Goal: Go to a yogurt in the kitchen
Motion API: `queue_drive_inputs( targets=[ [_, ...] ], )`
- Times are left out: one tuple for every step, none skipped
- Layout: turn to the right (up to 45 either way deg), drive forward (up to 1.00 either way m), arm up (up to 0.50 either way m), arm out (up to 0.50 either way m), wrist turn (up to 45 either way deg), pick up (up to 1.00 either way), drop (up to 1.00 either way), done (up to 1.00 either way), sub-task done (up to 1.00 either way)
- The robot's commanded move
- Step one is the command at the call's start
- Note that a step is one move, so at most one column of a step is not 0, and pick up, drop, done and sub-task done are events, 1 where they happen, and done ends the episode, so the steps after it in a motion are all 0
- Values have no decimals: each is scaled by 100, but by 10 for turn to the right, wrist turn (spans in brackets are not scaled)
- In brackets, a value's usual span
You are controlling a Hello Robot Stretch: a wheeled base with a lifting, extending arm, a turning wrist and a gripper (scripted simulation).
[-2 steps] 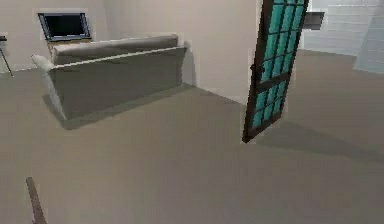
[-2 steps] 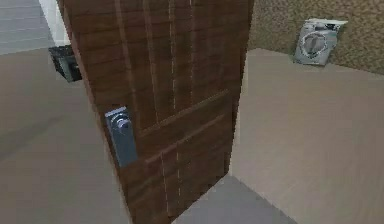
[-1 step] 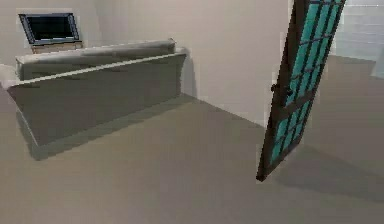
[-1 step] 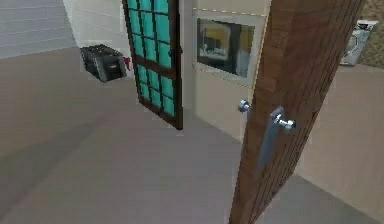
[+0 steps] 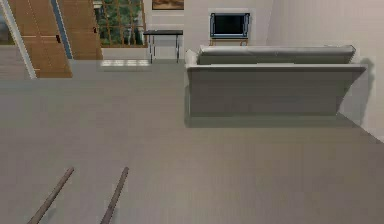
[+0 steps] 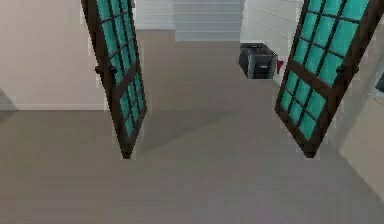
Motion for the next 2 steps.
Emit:
queue_drive_inputs(
  targets=[
    [0, 100, 0, 0, 0, 0, 0, 0, 0],
    [0, 45, 0, 0, 0, 0, 0, 0, 0]
  ],
)
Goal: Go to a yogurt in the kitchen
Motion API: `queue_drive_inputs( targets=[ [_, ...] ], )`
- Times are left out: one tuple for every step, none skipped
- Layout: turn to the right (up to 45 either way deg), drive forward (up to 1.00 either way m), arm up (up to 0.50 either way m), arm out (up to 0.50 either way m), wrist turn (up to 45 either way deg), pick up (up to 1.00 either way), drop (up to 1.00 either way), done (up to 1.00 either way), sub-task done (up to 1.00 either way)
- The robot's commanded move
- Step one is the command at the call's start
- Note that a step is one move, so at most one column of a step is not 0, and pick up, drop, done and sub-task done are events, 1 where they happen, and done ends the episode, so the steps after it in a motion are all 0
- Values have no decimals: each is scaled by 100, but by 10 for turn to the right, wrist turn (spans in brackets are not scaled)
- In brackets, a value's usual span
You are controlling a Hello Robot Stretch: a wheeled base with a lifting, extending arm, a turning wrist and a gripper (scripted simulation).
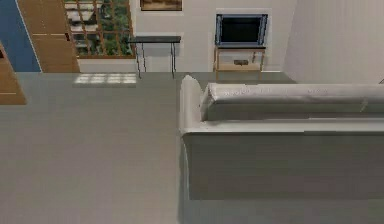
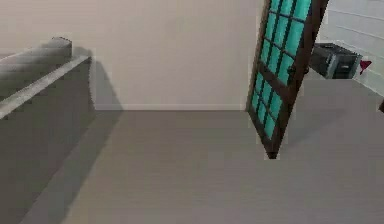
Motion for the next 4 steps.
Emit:
queue_drive_inputs(
  targets=[
    [-450, 0, 0, 0, 0, 0, 0, 0, 0],
    [-30, 0, 0, 0, 0, 0, 0, 0, 0],
    [0, 75, 0, 0, 0, 0, 0, 0, 0],
    [-450, 0, 0, 0, 0, 0, 0, 0, 0]
  ],
)
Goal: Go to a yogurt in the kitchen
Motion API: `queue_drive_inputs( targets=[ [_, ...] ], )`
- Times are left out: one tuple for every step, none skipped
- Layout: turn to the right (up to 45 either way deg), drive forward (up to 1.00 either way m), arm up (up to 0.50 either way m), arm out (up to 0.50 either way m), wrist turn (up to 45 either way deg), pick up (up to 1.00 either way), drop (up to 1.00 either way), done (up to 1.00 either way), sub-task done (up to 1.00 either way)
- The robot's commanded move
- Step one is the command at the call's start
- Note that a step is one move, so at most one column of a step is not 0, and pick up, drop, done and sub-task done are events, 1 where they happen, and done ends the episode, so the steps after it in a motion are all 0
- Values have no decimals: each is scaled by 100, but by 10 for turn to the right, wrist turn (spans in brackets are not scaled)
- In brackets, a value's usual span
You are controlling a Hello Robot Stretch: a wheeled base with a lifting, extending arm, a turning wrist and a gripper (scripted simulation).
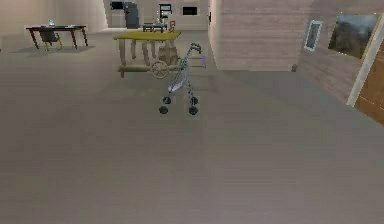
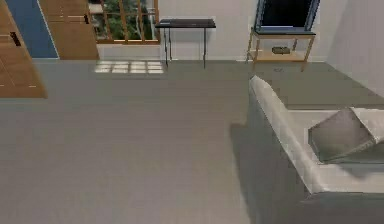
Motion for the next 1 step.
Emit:
queue_drive_inputs(
  targets=[
    [-210, 0, 0, 0, 0, 0, 0, 0, 0]
  ],
)
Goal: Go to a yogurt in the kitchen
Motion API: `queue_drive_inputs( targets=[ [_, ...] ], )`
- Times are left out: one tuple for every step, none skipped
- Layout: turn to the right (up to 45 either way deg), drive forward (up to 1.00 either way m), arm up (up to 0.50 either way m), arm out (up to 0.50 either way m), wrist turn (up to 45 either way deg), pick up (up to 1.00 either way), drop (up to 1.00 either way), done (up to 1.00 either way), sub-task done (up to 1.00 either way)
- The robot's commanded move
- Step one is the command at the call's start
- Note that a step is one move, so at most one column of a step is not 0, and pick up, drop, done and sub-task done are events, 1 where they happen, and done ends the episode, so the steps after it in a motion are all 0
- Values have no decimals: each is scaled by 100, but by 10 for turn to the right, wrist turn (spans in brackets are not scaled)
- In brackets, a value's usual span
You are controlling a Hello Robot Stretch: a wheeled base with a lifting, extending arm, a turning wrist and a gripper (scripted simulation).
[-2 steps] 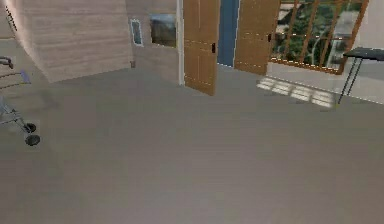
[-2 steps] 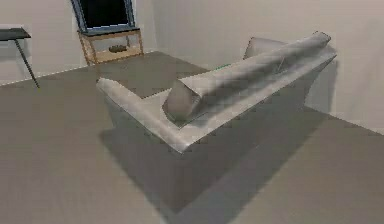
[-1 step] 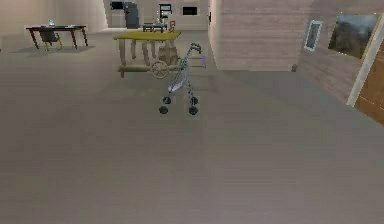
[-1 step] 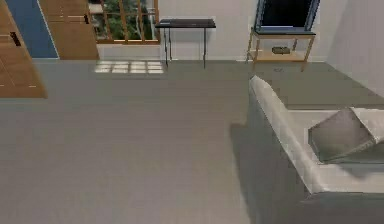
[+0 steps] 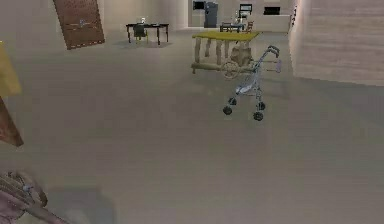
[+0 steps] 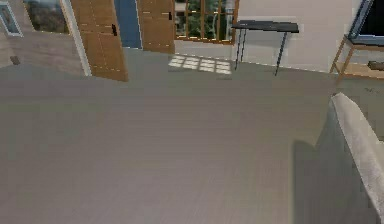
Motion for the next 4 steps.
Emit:
queue_drive_inputs(
  targets=[
    [0, 100, 0, 0, 0, 0, 0, 0, 0],
    [-60, 0, 0, 0, 0, 0, 0, 0, 0],
    [0, 15, 0, 0, 0, 0, 0, 0, 0],
    [-360, 0, 0, 0, 0, 0, 0, 0, 0]
  ],
)
